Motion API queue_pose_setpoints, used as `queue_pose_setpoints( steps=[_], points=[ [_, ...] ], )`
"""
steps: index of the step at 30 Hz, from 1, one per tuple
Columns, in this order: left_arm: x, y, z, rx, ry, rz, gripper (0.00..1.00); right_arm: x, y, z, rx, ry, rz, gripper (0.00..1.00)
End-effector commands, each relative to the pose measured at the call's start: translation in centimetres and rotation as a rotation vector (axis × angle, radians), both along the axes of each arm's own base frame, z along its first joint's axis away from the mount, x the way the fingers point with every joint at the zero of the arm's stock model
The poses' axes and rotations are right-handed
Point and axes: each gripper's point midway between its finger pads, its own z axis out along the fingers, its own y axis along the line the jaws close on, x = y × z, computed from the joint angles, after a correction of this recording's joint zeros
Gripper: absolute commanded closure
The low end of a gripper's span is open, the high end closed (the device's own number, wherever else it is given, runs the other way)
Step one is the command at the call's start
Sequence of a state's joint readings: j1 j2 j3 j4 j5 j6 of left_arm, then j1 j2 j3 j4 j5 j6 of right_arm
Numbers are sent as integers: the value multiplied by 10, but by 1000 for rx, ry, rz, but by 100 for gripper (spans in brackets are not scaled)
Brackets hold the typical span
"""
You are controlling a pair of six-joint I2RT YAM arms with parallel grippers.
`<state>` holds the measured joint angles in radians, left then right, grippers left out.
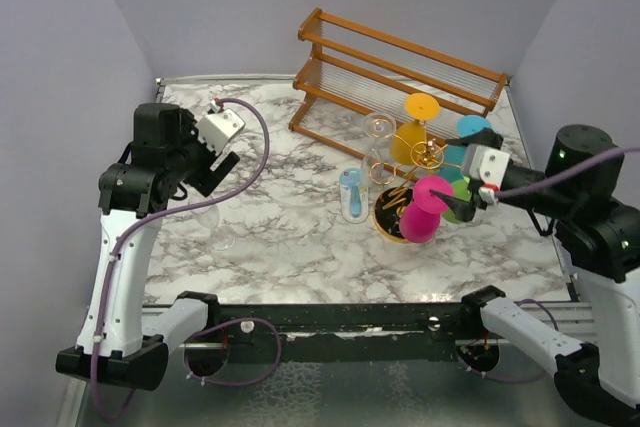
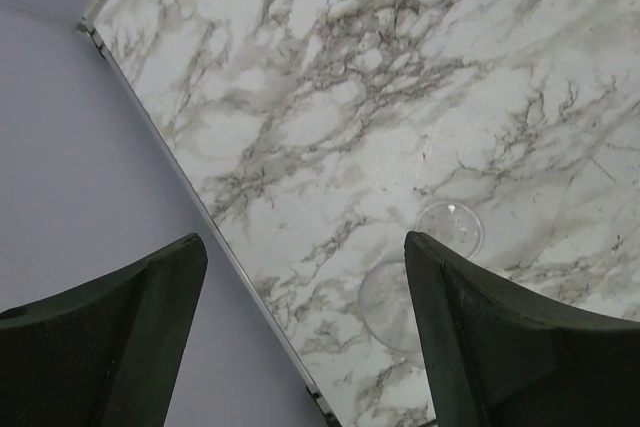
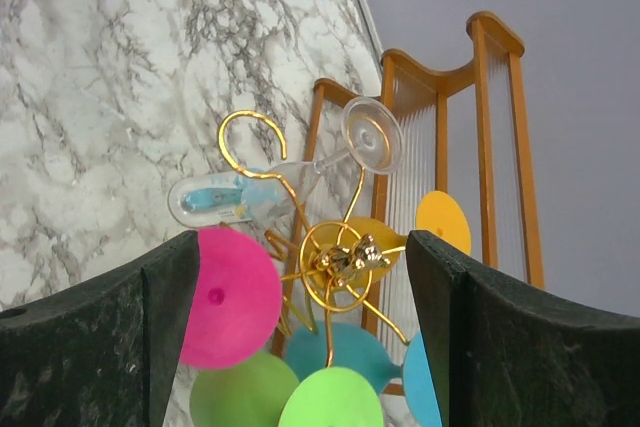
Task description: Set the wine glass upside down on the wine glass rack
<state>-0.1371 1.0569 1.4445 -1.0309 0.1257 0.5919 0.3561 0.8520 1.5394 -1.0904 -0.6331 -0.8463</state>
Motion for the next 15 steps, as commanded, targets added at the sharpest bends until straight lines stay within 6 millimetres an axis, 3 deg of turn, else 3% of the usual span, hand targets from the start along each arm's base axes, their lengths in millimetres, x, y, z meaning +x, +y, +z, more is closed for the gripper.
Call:
queue_pose_setpoints(
  steps=[1,7,15],
  points=[
    [-26,21,-28,63,118,47,20,37,12,21,107,36,-66,17],
    [-39,32,-54,87,203,76,38,66,27,18,133,55,-49,17],
    [-42,37,-65,102,250,96,53,78,42,-1,129,105,9,17]
  ],
)
